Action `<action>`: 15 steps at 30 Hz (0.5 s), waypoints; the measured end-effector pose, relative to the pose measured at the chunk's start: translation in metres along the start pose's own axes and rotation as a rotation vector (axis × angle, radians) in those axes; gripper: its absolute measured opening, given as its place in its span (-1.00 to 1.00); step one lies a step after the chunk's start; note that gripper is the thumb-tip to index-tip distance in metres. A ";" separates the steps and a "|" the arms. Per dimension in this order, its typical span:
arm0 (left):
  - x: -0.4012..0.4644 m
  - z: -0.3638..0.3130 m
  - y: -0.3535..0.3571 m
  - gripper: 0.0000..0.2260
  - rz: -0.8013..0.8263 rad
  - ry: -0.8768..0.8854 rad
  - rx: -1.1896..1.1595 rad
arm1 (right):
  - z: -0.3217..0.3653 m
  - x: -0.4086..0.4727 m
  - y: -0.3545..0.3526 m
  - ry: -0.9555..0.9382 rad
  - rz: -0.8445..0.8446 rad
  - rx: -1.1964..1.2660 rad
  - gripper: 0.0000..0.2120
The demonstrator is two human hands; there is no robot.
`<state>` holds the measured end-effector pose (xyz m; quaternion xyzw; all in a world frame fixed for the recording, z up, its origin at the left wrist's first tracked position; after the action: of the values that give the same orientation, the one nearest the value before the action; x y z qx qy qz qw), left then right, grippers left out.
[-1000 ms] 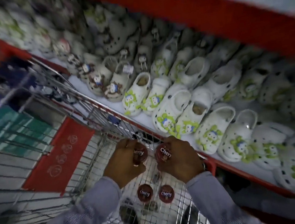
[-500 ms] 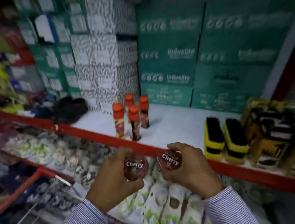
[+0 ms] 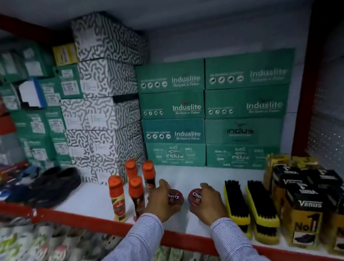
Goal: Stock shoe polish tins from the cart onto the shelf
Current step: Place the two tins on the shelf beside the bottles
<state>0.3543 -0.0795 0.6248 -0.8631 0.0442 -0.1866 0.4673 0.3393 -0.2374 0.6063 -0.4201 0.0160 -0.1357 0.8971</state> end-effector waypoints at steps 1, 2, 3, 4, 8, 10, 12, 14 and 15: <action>0.007 0.005 0.006 -0.51 0.018 -0.009 0.002 | -0.003 0.008 0.005 0.016 0.006 -0.031 -0.35; 0.013 0.009 0.011 -0.51 0.034 -0.021 0.011 | -0.006 0.014 0.009 0.028 0.013 -0.067 -0.39; 0.019 0.012 0.016 -0.51 0.047 -0.030 0.019 | -0.008 0.021 0.013 0.040 0.024 -0.097 -0.42; 0.023 0.014 0.020 -0.51 0.059 -0.036 0.023 | -0.010 0.027 0.016 0.050 0.034 -0.120 -0.44; 0.030 0.018 0.031 -0.49 0.109 -0.055 0.045 | -0.017 0.039 0.026 0.071 0.088 -0.184 -0.41; 0.029 0.021 0.034 -0.47 0.119 -0.069 0.047 | -0.016 0.038 0.027 0.048 0.118 -0.178 -0.26; 0.021 0.019 0.030 -0.41 0.106 -0.045 0.049 | -0.011 0.028 0.020 -0.030 0.099 -0.154 -0.21; 0.006 0.006 0.022 -0.40 0.055 0.052 0.064 | -0.004 0.007 0.010 -0.133 0.044 -0.128 -0.23; -0.007 0.001 0.019 -0.40 0.019 0.101 0.078 | -0.002 -0.009 0.007 -0.190 0.017 -0.108 -0.25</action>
<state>0.3500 -0.0875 0.6072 -0.8331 0.0686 -0.2268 0.4997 0.3323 -0.2321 0.5990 -0.4786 -0.0581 -0.0868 0.8718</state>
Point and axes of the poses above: each hand's wrist, its own x-axis towards the middle knuckle, its own y-axis out of the palm, z = x × y, the point moved 9 cm from there along x, towards the middle knuckle, and after that the axes turned 7 degrees about y, right-handed, at the moved point
